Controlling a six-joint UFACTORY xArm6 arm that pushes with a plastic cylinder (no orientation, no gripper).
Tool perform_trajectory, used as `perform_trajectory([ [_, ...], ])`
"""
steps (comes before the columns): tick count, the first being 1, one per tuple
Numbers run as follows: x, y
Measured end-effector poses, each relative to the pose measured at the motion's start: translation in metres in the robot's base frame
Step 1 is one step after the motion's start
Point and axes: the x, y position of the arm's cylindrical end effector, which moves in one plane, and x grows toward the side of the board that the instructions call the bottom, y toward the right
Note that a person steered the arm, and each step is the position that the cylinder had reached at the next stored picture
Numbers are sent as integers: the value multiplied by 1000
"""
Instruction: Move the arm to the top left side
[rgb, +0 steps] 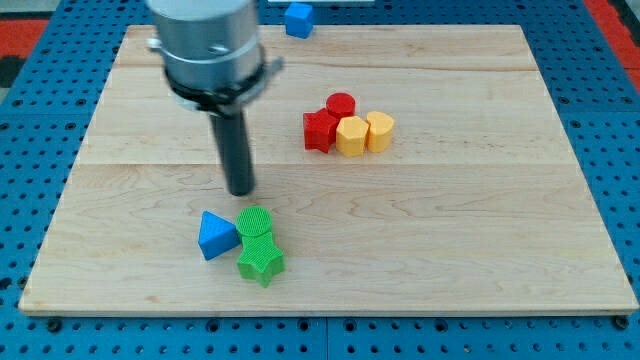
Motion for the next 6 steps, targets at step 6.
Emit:
perform_trajectory([
  [6, -274, -82],
])
